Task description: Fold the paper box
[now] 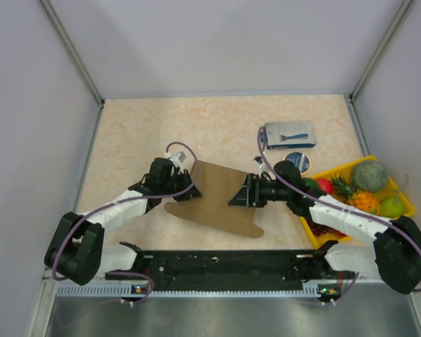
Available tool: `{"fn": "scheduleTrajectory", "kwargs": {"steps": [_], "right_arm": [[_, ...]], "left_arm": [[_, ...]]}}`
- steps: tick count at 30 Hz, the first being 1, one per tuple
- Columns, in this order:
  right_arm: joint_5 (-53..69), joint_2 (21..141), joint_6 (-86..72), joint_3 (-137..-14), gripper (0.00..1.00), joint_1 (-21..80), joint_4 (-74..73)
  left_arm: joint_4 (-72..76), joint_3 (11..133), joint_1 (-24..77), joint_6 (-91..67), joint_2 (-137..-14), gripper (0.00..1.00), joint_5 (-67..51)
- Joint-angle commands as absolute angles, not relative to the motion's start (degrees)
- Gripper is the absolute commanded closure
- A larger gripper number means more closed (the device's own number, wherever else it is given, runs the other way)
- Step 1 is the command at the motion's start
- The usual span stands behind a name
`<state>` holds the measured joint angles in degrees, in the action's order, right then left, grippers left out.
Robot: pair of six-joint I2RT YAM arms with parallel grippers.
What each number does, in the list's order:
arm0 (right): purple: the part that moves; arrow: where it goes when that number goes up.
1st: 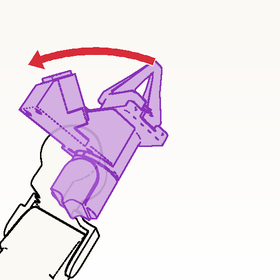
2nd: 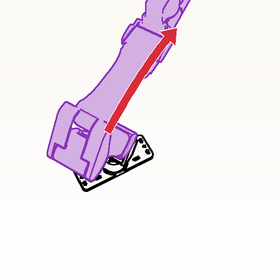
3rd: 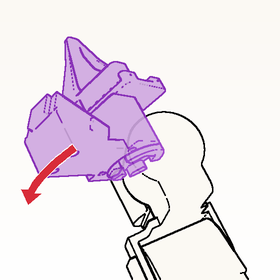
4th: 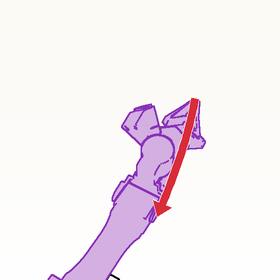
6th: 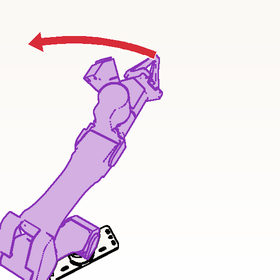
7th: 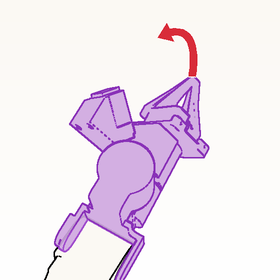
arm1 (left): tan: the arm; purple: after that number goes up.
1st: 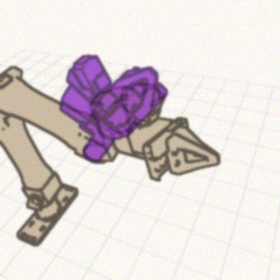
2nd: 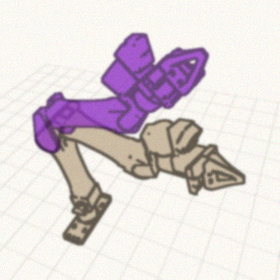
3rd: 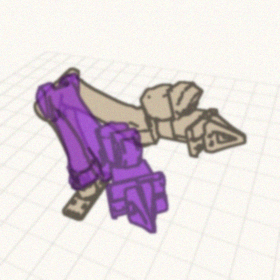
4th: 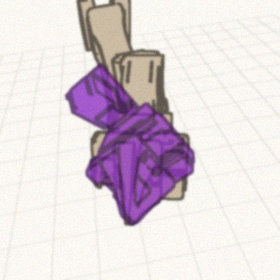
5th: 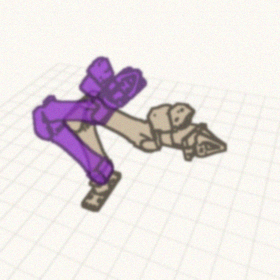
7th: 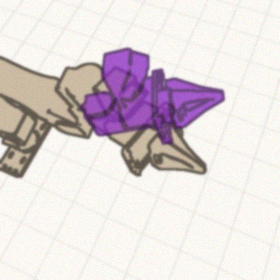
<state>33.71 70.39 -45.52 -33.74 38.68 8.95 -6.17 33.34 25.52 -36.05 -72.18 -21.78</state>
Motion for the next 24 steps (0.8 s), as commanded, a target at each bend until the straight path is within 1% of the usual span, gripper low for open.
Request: {"fn": "scheduleTrajectory", "kwargs": {"steps": [1,2,3,4,5,6,7,9,10,11,12,14,16,17,18,19,20,21,22,23,24], "right_arm": [[24.31,61.11,-35.03,-28.83,0.33,36.74,-7.22],[21.47,58.30,-33.68,-28.31,0.31,36.83,-10.17],[19.36,53.49,-32.79,-27.26,0.25,36.74,-12.63],[18.12,50.83,-31.39,-26.46,0.23,36.83,-15.27],[15.58,48.63,-30.77,-25.85,0.21,37.17,-16.34],[13.64,45.38,-30.07,-24.71,0.17,38.13,-17.22],[9.27,44.39,-29.19,-24.26,0.16,38.49,-18.27],[7.04,43.16,-29.62,-22.43,0.13,38.67,-19.25],[7.03,43.76,-30.32,-21.54,0.13,38.67,-17.86],[9.21,44.99,-30.93,-20.66,0.12,38.67,-12.45],[10.19,46.65,-31.89,-19.61,0.12,38.76,-9.70],[11.87,53.94,-33.39,-19.16,0.12,38.85,-1.54],[11.60,59.39,-33.49,-20.56,0.24,39.02,1.30],[11.51,63.16,-33.05,-21.35,0.28,39.37,2.10],[10.21,64.50,-32.35,-23.97,0.37,40.16,0.11],[3.58,65.03,-30.17,-26.08,0.37,41.99,-3.57],[-1.27,64.95,-28.58,-28.63,0.37,46.62,-7.78],[-6.80,64.69,-27.43,-33.96,0.33,49.80,-11.91],[-14.69,64.43,-25.86,-36.54,0.30,52.18,-19.09],[-17.20,64.08,-25.23,-39.09,0.27,55.51,-22.29],[-19.40,63.64,-24.01,-43.81,0.21,56.76,-25.11]], "left_arm": [[4.04,28.39,25.40,-33.41,-75.07,0.90,-21.97],[5.00,26.65,25.40,-33.31,-73.14,0.88,-22.15],[5.71,25.59,25.40,-33.14,-70.43,0.75,-22.50],[5.80,24.71,25.40,-33.13,-63.87,0.66,-22.33],[4.58,23.91,25.40,-33.05,-60.33,0.58,-22.24],[2.83,24.08,25.31,-31.83,-56.90,0.51,-21.28],[0.72,24.52,25.23,-31.38,-51.12,0.40,-19.01],[-4.63,25.57,25.14,-29.72,-46.25,0.31,-15.40],[-6.57,25.92,24.96,-29.19,-43.19,0.21,-11.73],[-8.16,26.36,24.70,-28.74,-42.63,0.16,-9.86],[-10.52,26.54,23.83,-28.22,-42.80,0.13,-8.63],[-10.82,25.59,22.51,-28.47,-46.22,0.12,-8.87],[-5.58,23.65,19.78,-29.96,-50.94,0.14,-12.02],[-3.54,21.29,18.99,-30.67,-52.54,0.20,-13.35],[-1.43,20.40,17.51,-31.37,-53.95,0.24,-14.23],[1.46,19.69,17.06,-31.29,-56.40,0.27,-15.02],[1.84,19.43,16.70,-31.29,-57.38,0.32,-16.07],[0.54,20.29,16.00,-30.42,-57.91,0.32,-17.56],[-1.30,21.26,16.00,-29.80,-58.18,0.35,-17.84],[-2.71,21.97,15.91,-29.71,-57.92,0.36,-17.67],[-3.59,22.23,15.39,-29.45,-57.40,0.37,-16.97]]}}
